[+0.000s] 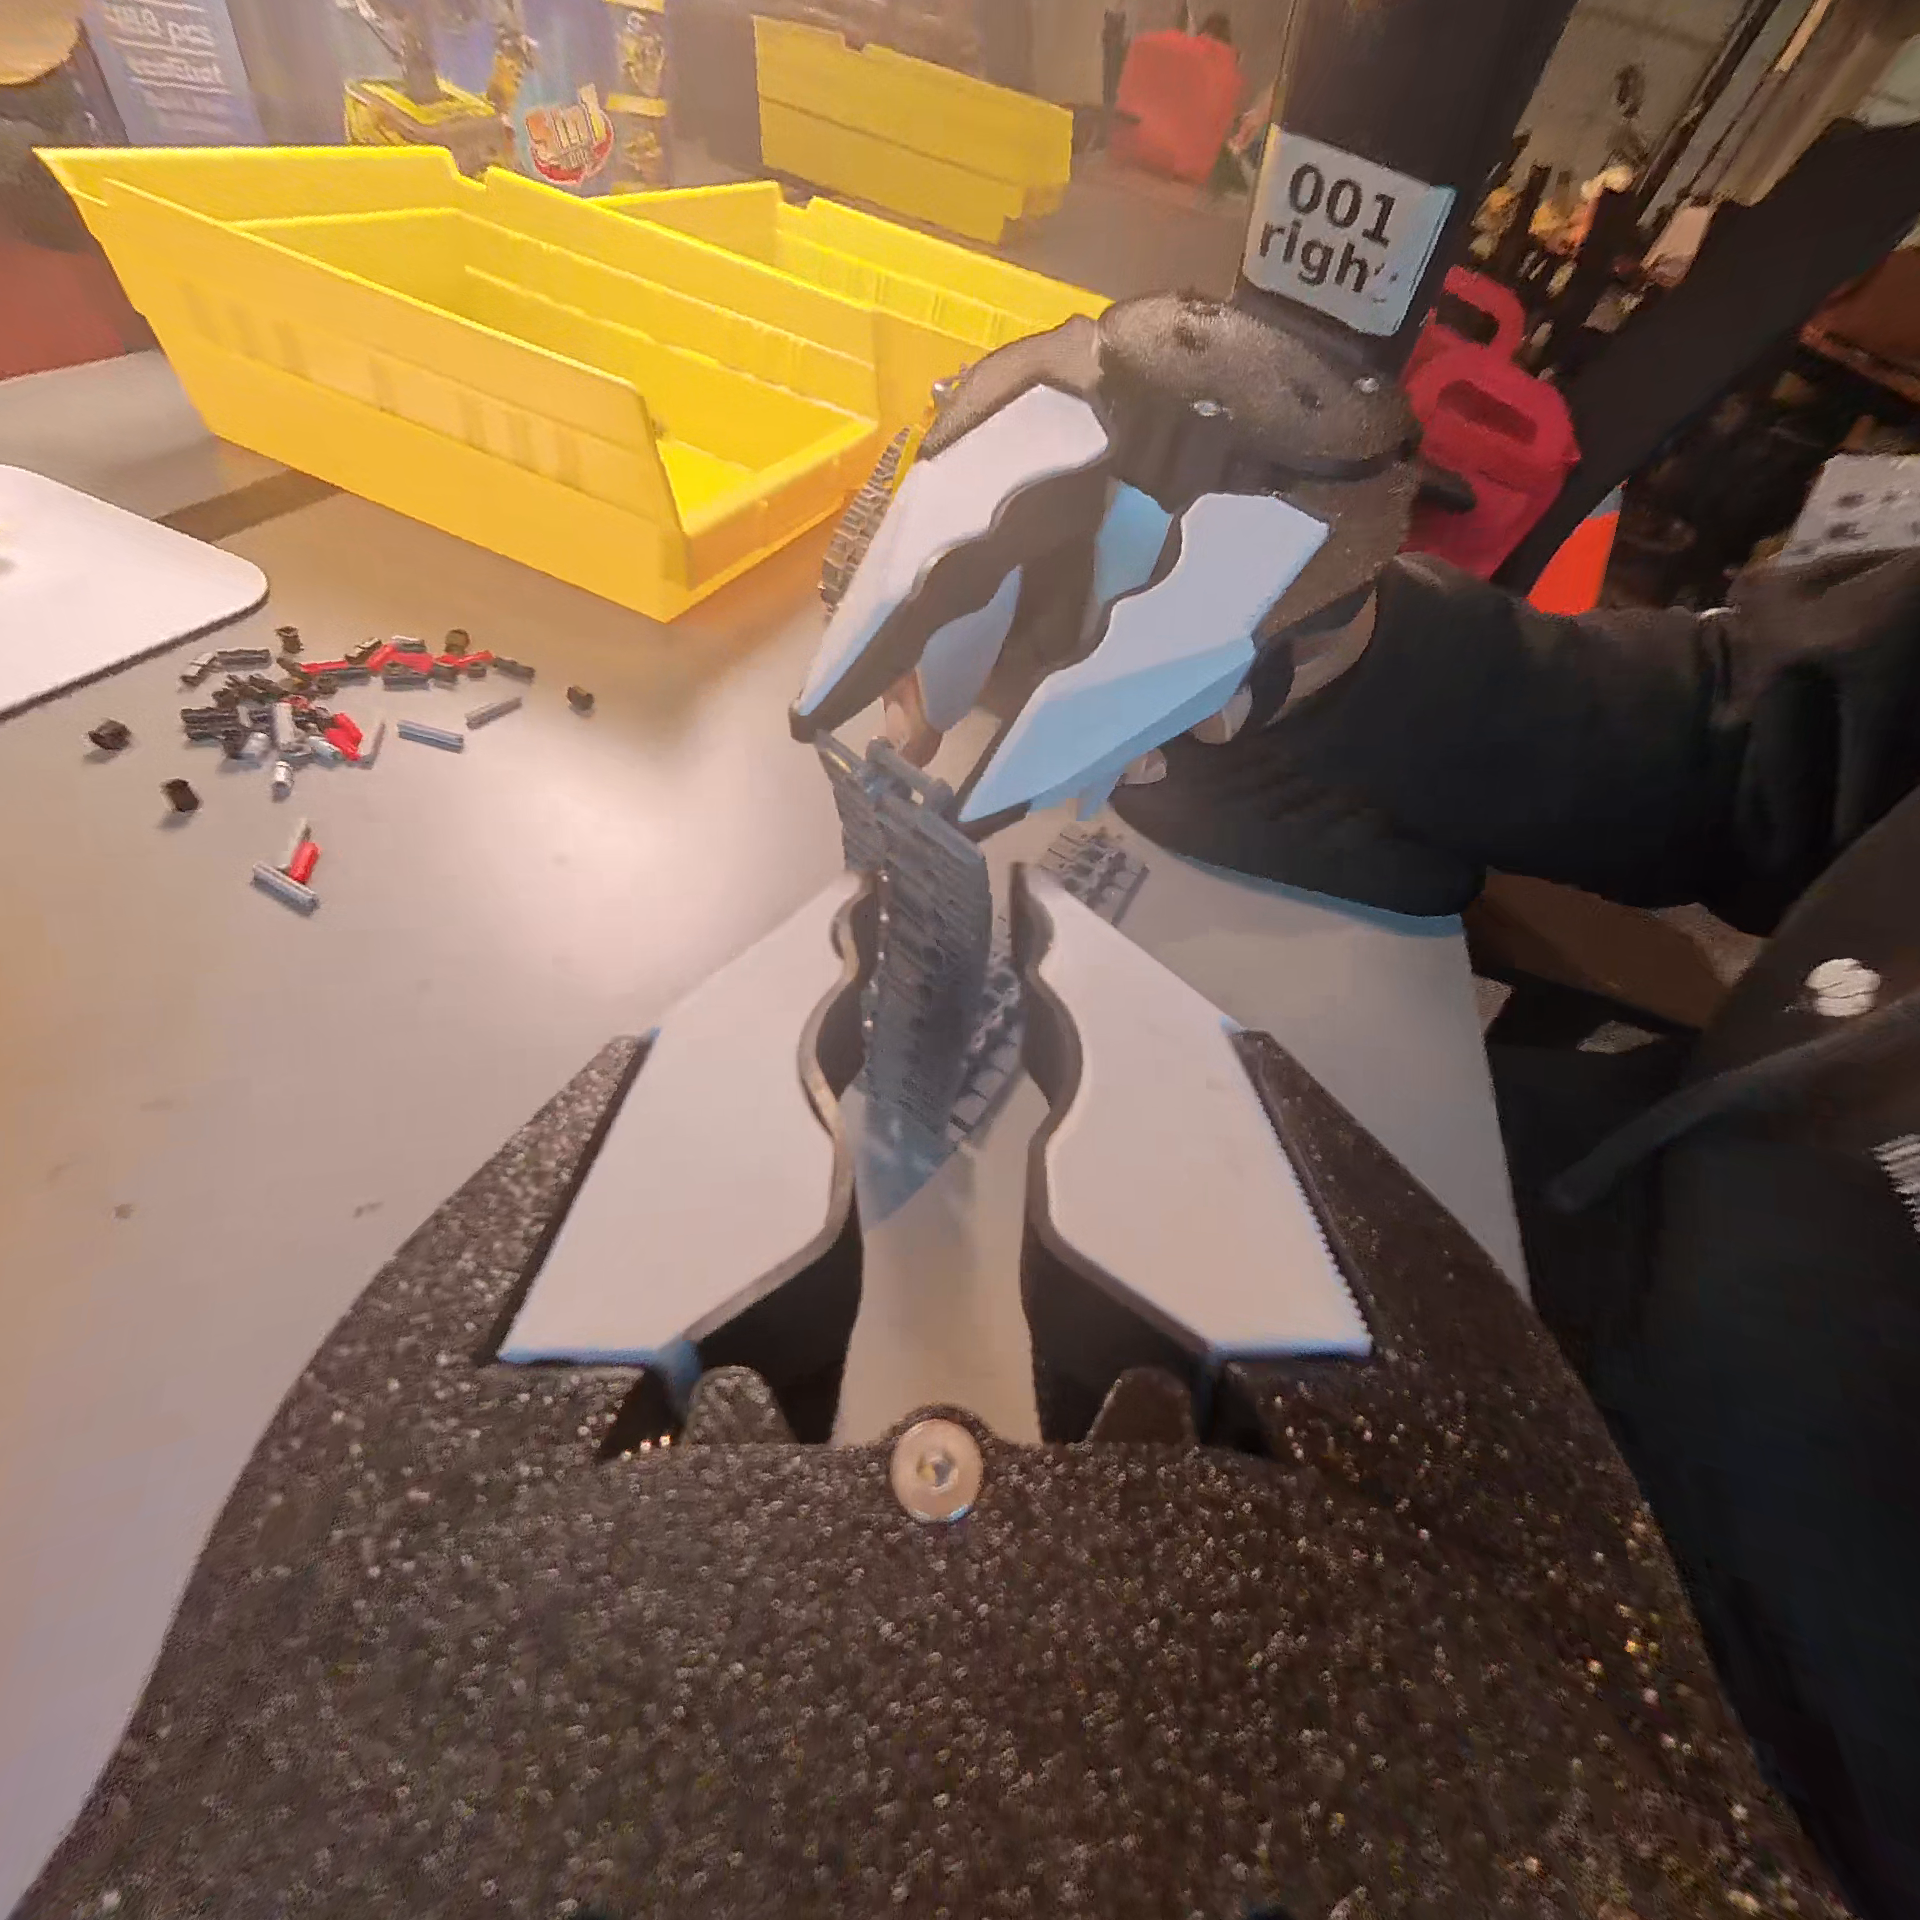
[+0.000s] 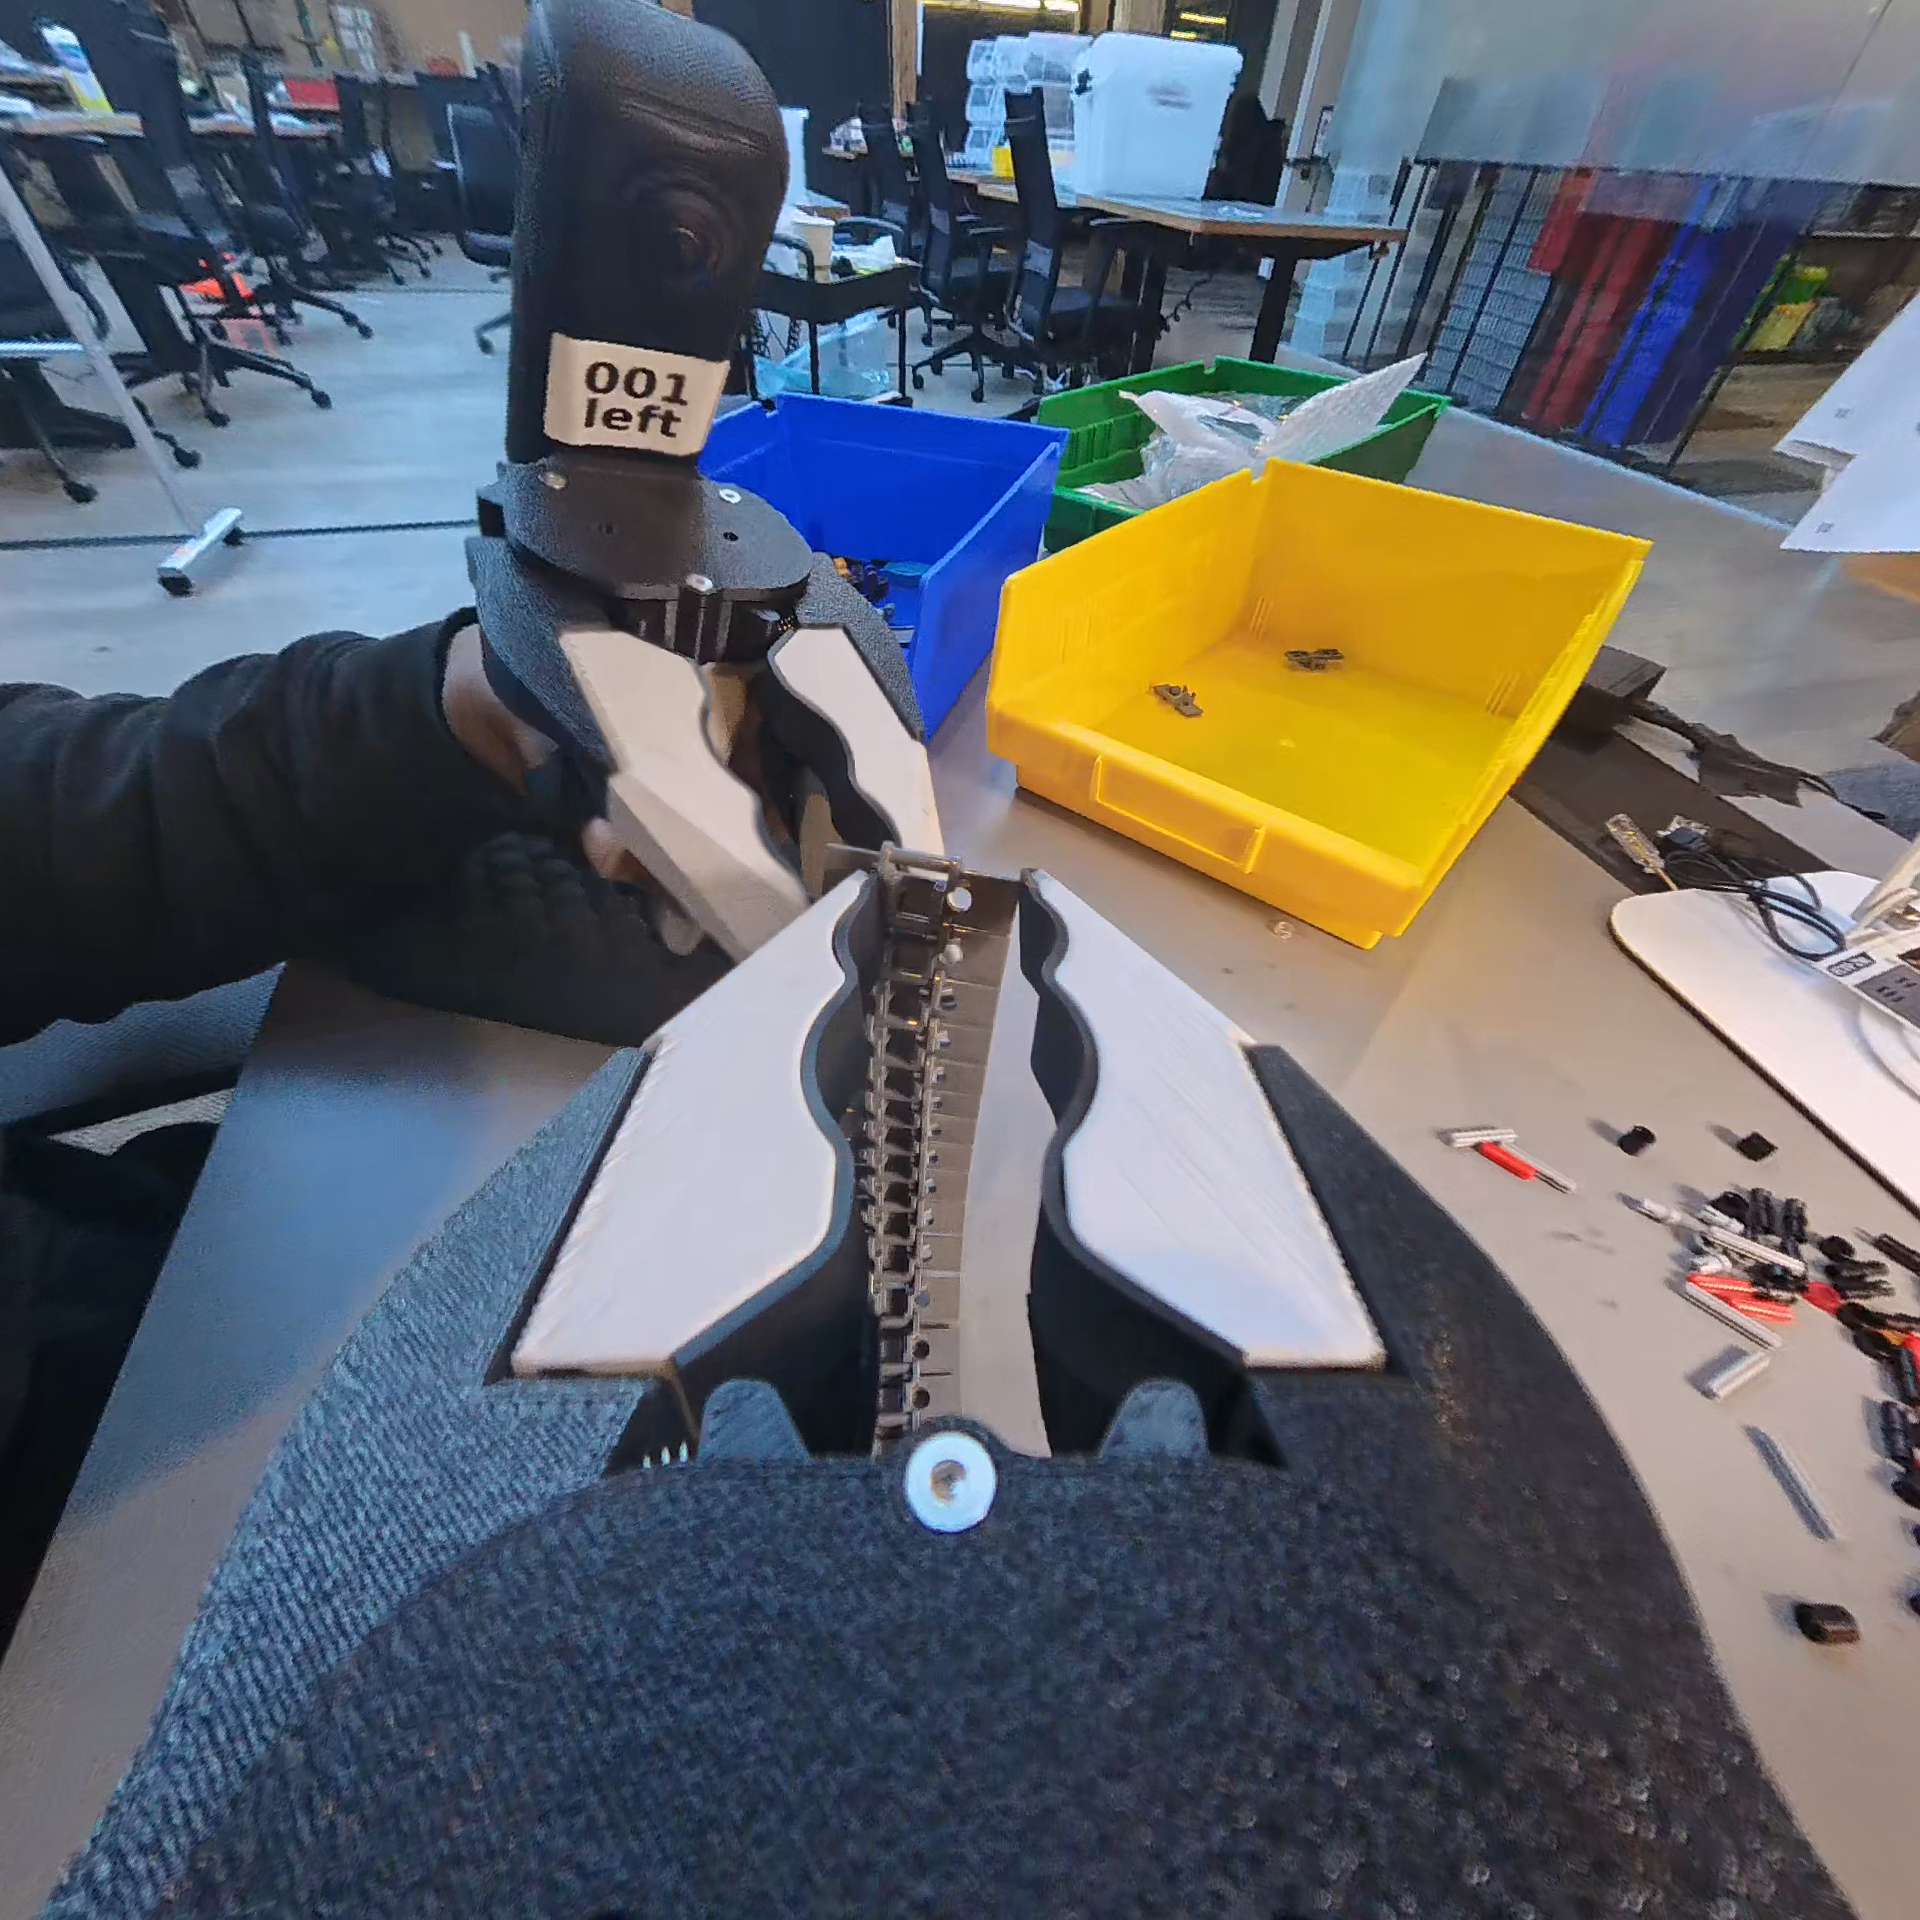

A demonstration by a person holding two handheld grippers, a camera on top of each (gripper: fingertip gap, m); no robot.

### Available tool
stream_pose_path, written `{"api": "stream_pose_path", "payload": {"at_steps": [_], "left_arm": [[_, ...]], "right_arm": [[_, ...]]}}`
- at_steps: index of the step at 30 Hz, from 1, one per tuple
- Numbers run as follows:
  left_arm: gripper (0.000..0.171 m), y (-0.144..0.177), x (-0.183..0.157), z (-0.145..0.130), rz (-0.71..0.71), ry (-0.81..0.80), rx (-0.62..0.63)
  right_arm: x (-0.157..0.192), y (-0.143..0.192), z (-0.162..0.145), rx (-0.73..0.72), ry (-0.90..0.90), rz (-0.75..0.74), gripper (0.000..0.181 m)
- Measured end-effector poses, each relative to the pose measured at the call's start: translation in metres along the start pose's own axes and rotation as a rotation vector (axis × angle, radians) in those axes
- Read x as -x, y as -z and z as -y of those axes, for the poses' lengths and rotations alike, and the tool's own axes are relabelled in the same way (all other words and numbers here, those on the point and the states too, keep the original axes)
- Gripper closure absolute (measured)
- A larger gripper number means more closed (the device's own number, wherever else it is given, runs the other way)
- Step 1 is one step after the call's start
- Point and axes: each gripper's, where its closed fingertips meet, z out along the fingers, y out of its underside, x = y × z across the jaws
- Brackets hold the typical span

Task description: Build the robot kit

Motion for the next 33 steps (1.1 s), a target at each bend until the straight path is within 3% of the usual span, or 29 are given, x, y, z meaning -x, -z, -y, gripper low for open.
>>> {"api": "stream_pose_path", "payload": {"at_steps": [4,8,11,13,16,18,21,23,25,28,33], "left_arm": [[0.162,0.0,0.009,0.0,0.109,-0.026,0.005],[0.165,0.013,0.038,-0.012,0.282,0.056,0.013],[0.164,0.021,0.048,-0.023,0.375,0.066,0.047],[0.164,0.025,0.052,-0.028,0.412,0.07,0.062],[0.164,0.024,0.055,-0.033,0.432,0.083,0.075],[0.164,0.02,0.058,-0.034,0.437,0.086,0.085],[0.164,0.015,0.062,-0.035,0.451,0.086,0.1],[0.164,0.016,0.064,-0.034,0.474,0.081,0.102],[0.164,0.022,0.065,-0.034,0.502,0.079,0.103],[0.164,0.036,0.067,-0.038,0.556,0.08,0.116],[0.164,0.055,0.071,-0.044,0.605,0.116,0.121]], "right_arm": [[-0.004,0.003,0.003,0.007,-0.021,-0.032,0.149],[-0.012,0.05,0.021,0.04,0.03,-0.11,0.113],[-0.047,0.139,0.0,0.218,0.181,-0.363,0.101],[-0.069,0.213,-0.033,0.379,0.137,-0.493,0.086],[-0.086,0.3,-0.086,0.568,0.075,-0.544,0.067],[-0.096,0.333,-0.115,0.66,0.009,-0.534,0.06],[-0.102,0.324,-0.125,0.614,-0.058,-0.424,0.062],[-0.106,0.304,-0.128,0.598,-0.064,-0.364,0.082],[-0.111,0.289,-0.131,0.629,-0.031,-0.347,0.087],[-0.103,0.253,-0.122,0.576,-0.03,-0.264,0.109],[-0.091,0.188,-0.108,0.548,-0.01,-0.219,0.112]]}}
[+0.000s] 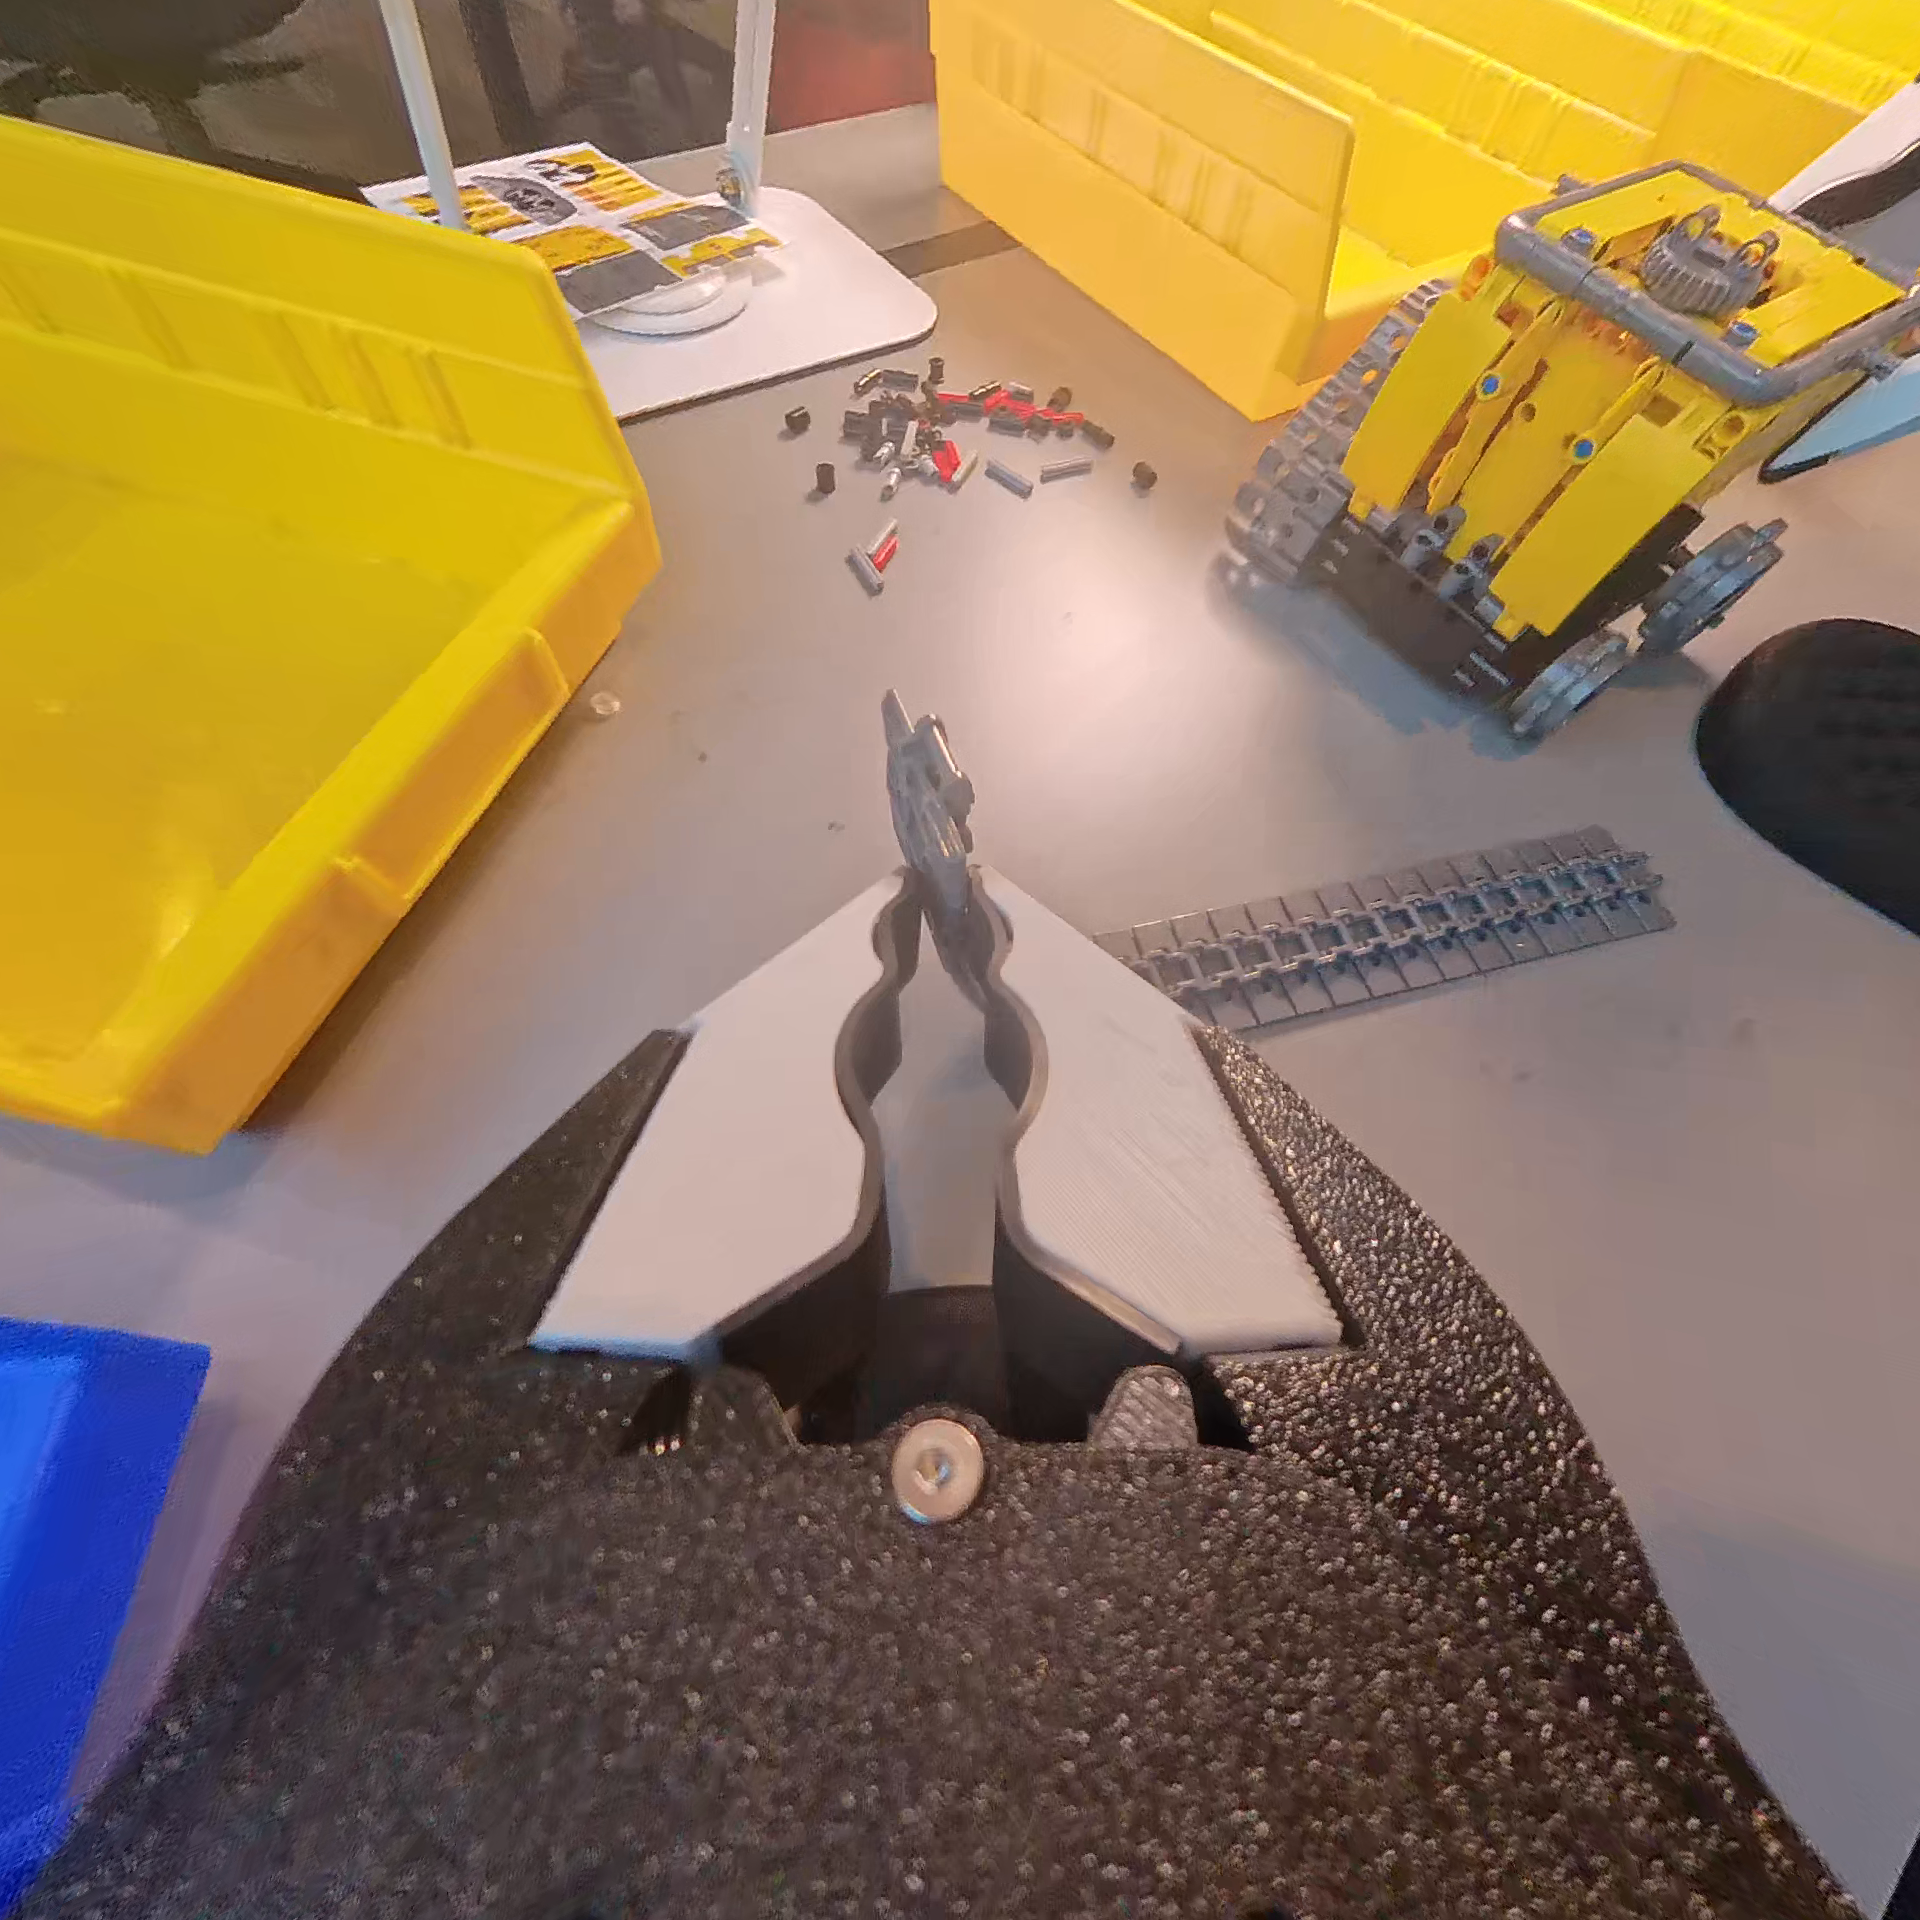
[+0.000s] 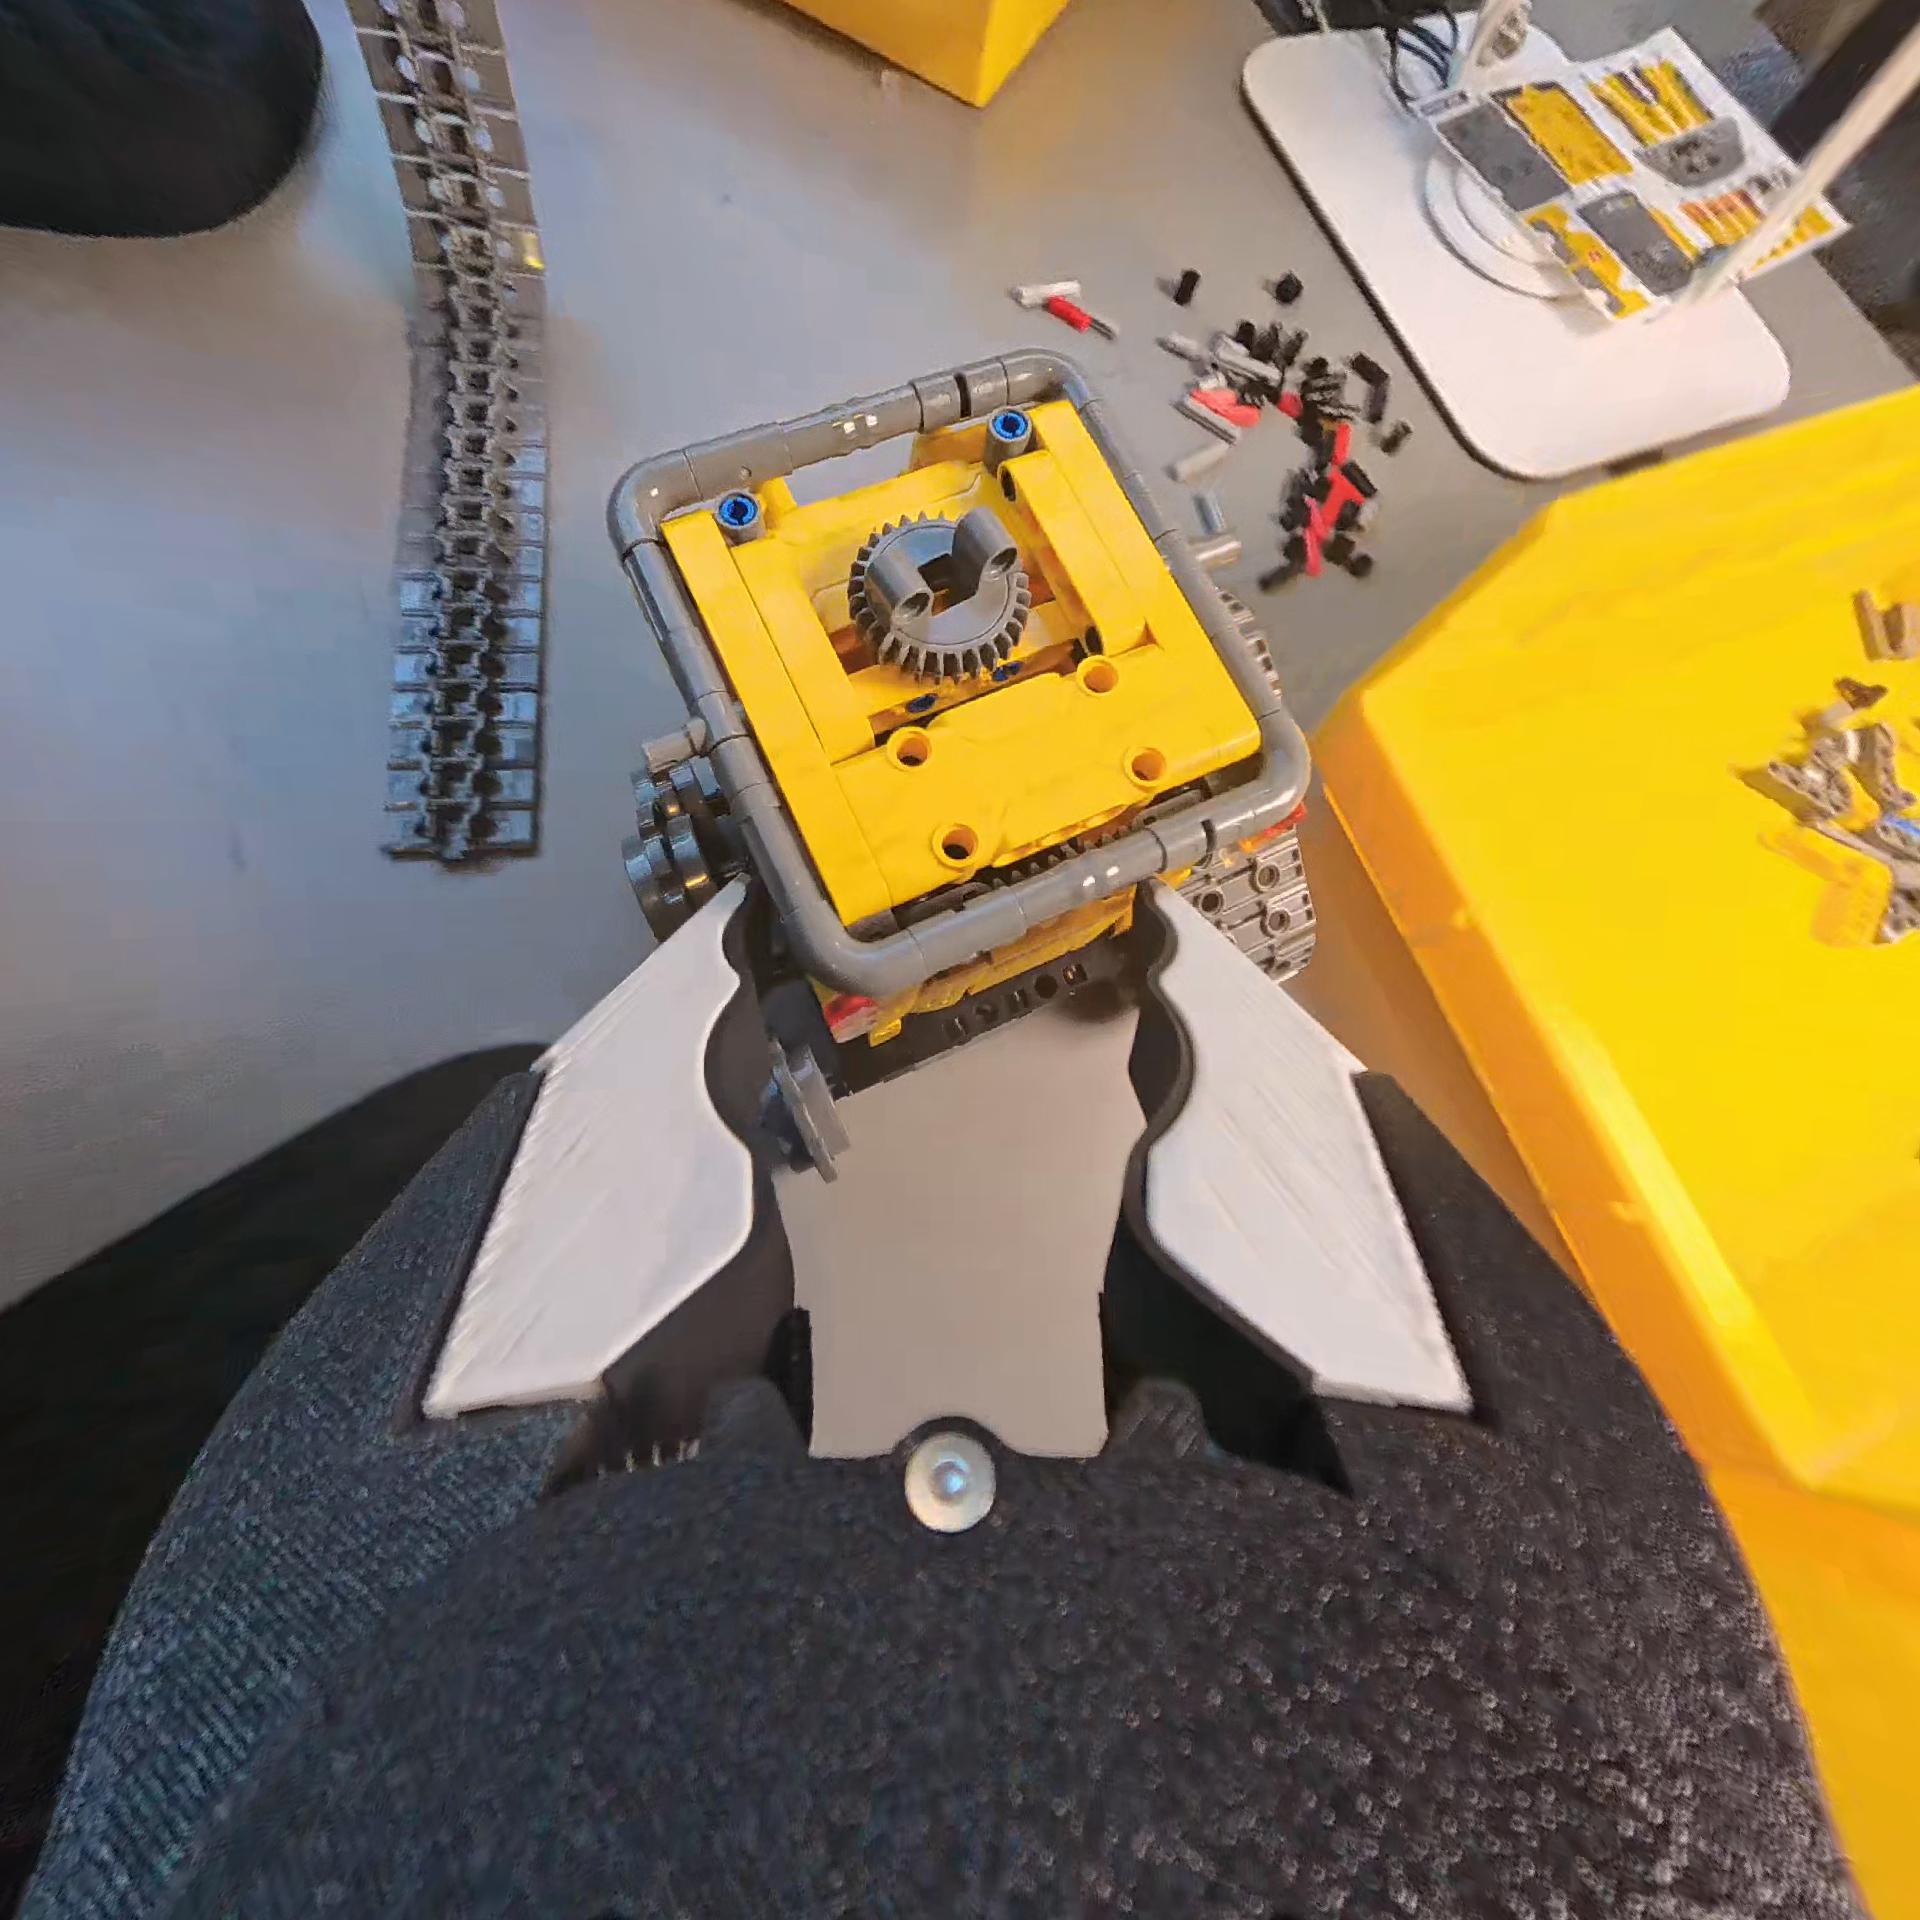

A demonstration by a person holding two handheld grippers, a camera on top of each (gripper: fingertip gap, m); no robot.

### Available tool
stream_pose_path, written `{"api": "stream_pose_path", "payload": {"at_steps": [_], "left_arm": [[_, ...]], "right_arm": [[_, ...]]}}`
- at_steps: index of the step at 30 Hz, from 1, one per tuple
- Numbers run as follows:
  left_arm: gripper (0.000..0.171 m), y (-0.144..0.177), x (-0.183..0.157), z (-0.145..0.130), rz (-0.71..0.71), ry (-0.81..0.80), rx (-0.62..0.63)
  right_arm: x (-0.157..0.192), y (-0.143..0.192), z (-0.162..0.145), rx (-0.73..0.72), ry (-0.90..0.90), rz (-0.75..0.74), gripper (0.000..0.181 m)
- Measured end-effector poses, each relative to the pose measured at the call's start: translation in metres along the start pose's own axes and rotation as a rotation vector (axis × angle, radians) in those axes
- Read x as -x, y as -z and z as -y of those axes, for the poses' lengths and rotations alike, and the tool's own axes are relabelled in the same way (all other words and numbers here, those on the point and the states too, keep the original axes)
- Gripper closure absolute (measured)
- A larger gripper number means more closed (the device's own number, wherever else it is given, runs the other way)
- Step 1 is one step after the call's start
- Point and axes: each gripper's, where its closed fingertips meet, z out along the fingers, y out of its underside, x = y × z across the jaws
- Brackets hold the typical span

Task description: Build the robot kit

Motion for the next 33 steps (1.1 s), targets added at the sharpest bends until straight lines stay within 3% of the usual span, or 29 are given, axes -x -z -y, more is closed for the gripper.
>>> {"api": "stream_pose_path", "payload": {"at_steps": [8,12,13,14,18,24,29,33], "left_arm": [[0.164,0.009,0.005,-0.01,0.045,0.036,0.015],[0.164,0.014,0.005,-0.018,0.059,0.047,0.033],[0.164,0.015,0.006,-0.02,0.062,0.051,0.038],[0.164,0.017,0.006,-0.022,0.064,0.055,0.042],[0.164,0.02,0.005,-0.028,0.064,0.069,0.056],[0.164,0.019,0.001,-0.029,0.072,0.095,0.053],[0.164,0.015,-0.007,-0.02,0.073,0.107,0.02],[0.164,0.015,-0.014,-0.017,0.058,0.112,0.006]], "right_arm": [[0.034,-0.067,0.069,-0.067,-0.036,-0.039,0.111],[0.042,-0.083,0.087,-0.155,-0.06,-0.053,0.109],[0.046,-0.082,0.087,-0.167,-0.054,-0.04,0.096],[0.05,-0.08,0.085,-0.165,-0.049,-0.027,0.088],[0.056,-0.061,0.065,-0.175,-0.08,0.018,0.09],[0.107,-0.058,-0.001,0.087,0.001,0.168,0.1],[0.129,-0.075,-0.01,0.196,0.122,0.165,0.108],[0.124,-0.082,-0.005,0.195,0.117,0.209,0.131]]}}
